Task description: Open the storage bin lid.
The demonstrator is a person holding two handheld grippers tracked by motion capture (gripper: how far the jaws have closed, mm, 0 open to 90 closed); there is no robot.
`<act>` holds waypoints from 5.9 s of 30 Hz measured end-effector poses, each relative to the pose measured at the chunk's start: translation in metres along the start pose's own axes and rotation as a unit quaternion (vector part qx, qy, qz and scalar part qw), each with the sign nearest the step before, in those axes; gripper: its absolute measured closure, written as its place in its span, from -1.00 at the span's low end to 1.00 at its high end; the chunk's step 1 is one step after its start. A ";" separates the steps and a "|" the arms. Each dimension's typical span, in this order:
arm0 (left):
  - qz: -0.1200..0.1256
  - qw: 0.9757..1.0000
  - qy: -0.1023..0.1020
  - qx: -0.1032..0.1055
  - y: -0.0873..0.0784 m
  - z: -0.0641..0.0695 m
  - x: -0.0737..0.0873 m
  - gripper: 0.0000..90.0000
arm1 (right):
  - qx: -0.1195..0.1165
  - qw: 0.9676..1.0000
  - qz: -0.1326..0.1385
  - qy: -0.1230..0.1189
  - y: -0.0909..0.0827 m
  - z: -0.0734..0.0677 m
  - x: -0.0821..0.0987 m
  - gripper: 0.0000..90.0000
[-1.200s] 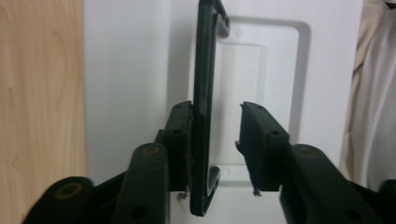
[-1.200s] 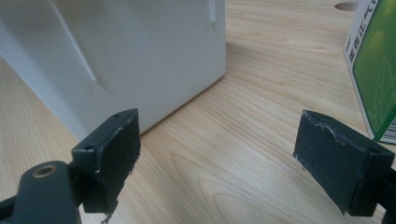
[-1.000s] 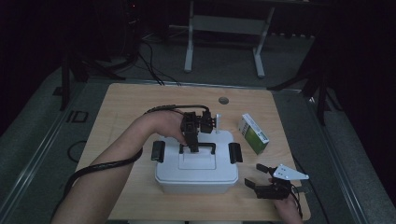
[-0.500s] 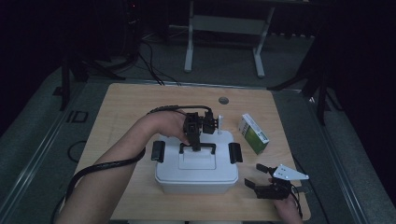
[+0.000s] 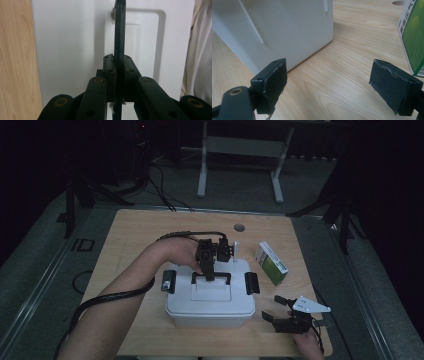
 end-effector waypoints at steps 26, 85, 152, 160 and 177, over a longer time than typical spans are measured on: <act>0.027 0.999 -0.014 -0.033 -0.046 -0.007 0.026 0.87 | -0.002 1.000 -0.003 0.005 0.001 0.000 0.001 -0.69; 0.067 0.983 -0.166 -0.045 -0.060 -0.024 0.216 0.87 | 0.001 1.000 -0.013 0.002 0.003 -0.002 0.001 -0.69; 0.064 0.962 -0.260 -0.057 0.085 -0.097 0.265 0.87 | -0.005 1.000 -0.017 -0.003 0.005 -0.006 0.002 -0.69; 0.075 0.961 -0.259 -0.053 0.091 -0.098 0.261 0.87 | -0.006 1.000 -0.017 -0.004 0.006 -0.006 0.002 -0.69; 0.089 0.956 -0.276 -0.049 0.093 -0.102 0.262 0.80 | -0.006 1.000 -0.018 -0.002 0.006 -0.005 0.002 -0.69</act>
Point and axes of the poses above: each handheld gripper's, and its own axes: y roughly forward along the jaws, x roughly out of its underside, z roughly to its right, the point moved 10 cm from there along y, roughly forward along the jaws, and after that the axes turned 14 degrees about -y, right-handed, at the moved point
